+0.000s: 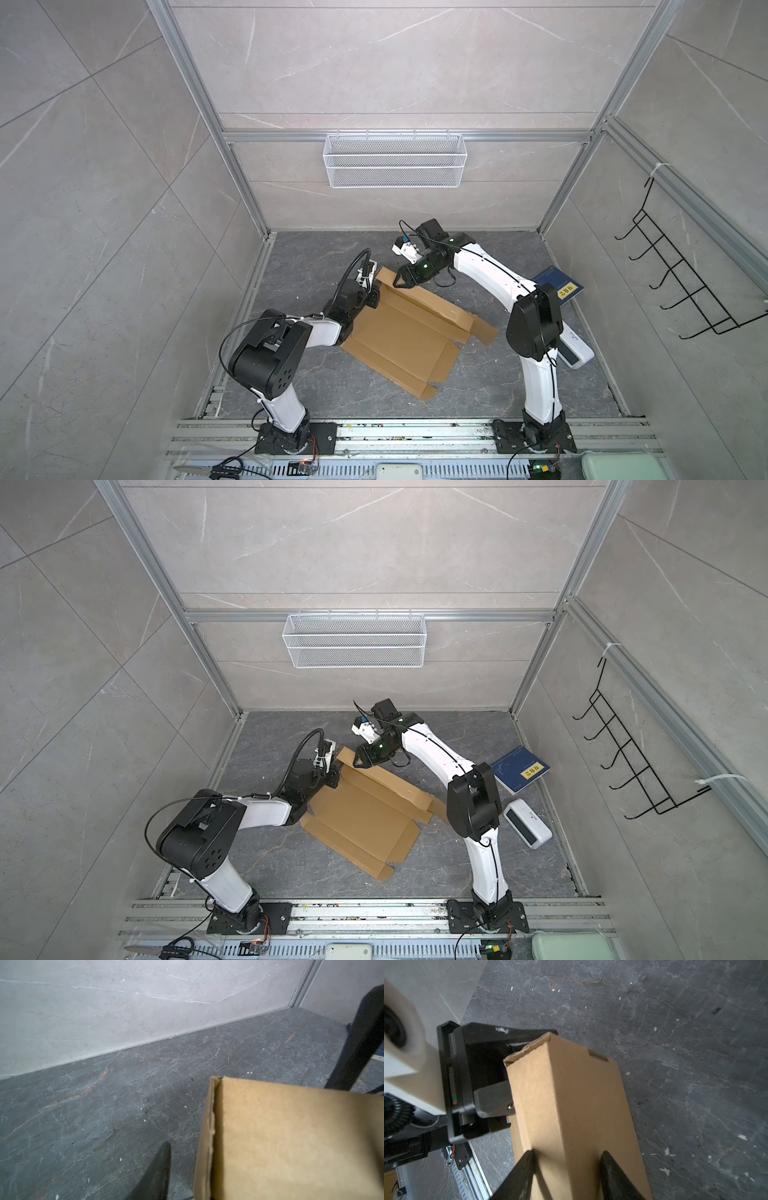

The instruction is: Fold the paper box

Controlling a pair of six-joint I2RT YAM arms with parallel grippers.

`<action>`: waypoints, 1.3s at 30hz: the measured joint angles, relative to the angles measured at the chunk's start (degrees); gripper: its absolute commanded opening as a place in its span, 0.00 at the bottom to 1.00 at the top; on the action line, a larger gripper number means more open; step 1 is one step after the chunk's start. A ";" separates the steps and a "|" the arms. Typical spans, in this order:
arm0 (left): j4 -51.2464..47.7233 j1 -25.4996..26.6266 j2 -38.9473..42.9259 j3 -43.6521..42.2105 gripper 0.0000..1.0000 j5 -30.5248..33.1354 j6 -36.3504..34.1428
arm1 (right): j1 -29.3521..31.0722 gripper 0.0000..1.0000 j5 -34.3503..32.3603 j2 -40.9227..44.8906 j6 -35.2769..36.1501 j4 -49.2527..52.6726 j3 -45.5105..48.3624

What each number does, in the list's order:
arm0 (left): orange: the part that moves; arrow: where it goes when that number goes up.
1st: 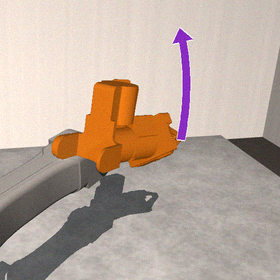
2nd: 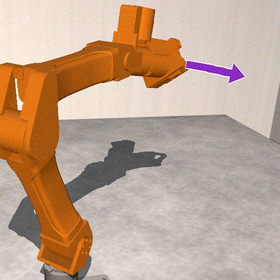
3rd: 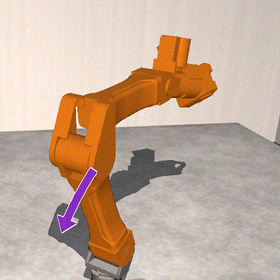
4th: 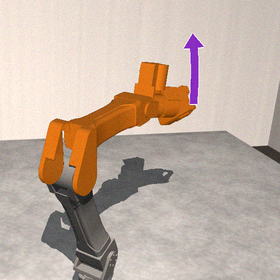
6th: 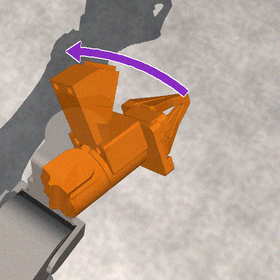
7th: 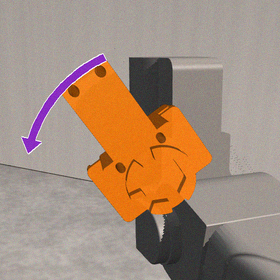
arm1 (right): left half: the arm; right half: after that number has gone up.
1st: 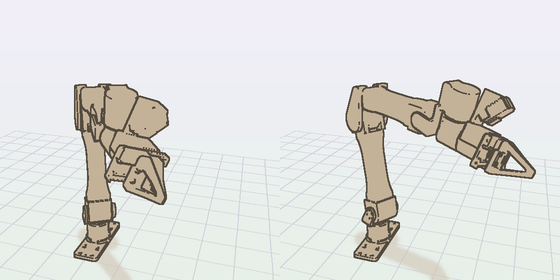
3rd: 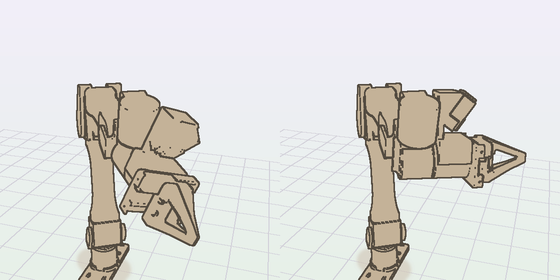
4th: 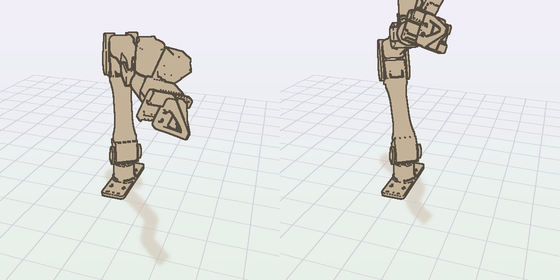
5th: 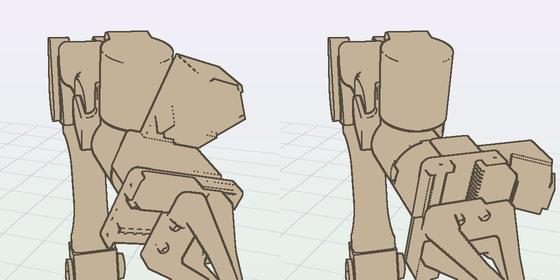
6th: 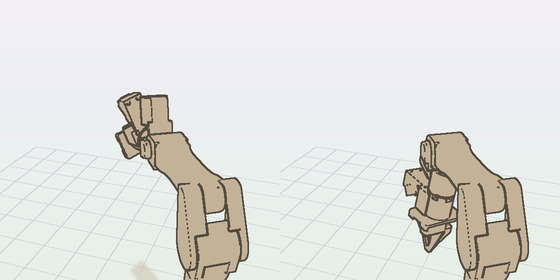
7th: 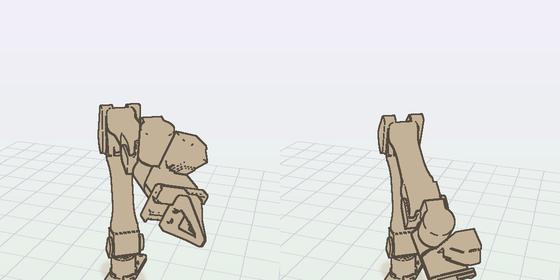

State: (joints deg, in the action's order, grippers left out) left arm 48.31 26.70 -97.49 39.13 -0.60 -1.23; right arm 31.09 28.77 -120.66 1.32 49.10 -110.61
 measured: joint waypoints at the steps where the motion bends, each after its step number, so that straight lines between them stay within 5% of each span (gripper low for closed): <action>1: -0.04 0.04 -0.11 0.22 0.22 -0.44 -0.22 | 0.00 0.52 -0.04 0.00 0.00 0.11 -0.11; 12: 1.33 0.68 -0.35 -0.48 0.11 -0.70 -0.76 | -0.17 0.57 1.03 -0.63 -2.16 1.22 -1.92; 26: 3.52 3.17 -0.35 -1.57 0.11 2.49 -0.76 | -0.63 0.67 4.98 -4.22 -9.99 0.79 -8.07; 39: 3.08 3.28 -0.35 -2.67 0.49 3.52 0.24 | -0.20 0.62 2.36 -9.51 -9.05 5.22 -15.34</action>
State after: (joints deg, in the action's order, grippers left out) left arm 51.40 29.98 -97.84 36.47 2.92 -0.99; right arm 30.89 31.14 -130.17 -7.73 54.33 -125.95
